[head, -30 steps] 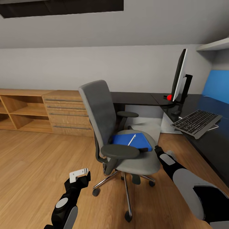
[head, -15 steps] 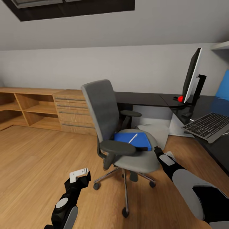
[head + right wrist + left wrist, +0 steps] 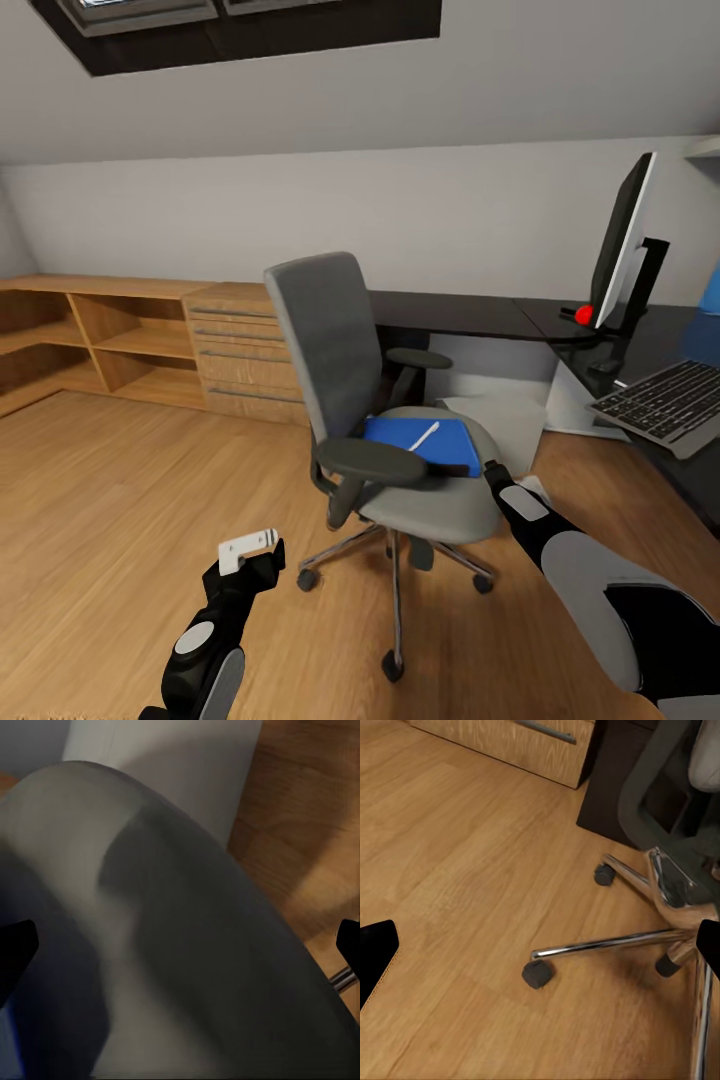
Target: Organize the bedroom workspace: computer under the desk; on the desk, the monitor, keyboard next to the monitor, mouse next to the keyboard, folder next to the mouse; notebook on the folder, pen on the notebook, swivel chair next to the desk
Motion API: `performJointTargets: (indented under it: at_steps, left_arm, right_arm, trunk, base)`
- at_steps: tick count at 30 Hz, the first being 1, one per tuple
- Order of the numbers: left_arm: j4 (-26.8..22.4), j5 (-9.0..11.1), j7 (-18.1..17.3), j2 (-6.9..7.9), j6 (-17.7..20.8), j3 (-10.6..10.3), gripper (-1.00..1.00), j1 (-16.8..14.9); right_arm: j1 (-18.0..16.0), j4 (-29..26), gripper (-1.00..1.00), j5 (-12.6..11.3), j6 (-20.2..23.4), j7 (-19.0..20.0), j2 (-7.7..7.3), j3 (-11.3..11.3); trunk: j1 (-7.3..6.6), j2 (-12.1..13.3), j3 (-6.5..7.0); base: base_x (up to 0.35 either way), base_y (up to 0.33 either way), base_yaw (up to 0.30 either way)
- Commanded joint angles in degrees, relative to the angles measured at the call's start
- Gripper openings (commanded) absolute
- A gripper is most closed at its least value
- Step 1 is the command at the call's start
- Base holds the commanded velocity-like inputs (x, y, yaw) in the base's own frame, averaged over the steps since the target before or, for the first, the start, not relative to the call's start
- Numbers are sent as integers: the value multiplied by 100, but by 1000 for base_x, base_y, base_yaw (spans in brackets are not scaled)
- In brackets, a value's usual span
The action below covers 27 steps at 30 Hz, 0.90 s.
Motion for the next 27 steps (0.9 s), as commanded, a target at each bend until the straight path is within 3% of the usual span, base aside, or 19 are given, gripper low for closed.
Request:
performJointTargets:
  at_steps: [1,16,23,27]
  left_arm:
    - [-5,60,50,1,14,-10,100,-5]
    - [-5,65,50,1,14,-10,100,-5]
    - [-5,60,50,1,14,-10,100,-5]
    - [-18,39,57,-32,-21,123,100,-5]
  right_arm:
    - [1,-10,100,-56,-11,-24,0,13]
    - [1,-9,100,-51,-34,-9,14,24]
    - [1,-10,100,-36,-39,-9,23,27]
    - [1,110,100,-17,80,3,91,27]
  trunk:
    - [-1,-2,1]
    - [-1,-2,90]
    - [-1,-2,98]
    - [-1,-2,97]
  base:
    - [0,0,194]
    - [0,0,188]
    - [0,0,34]
    - [0,0,0]
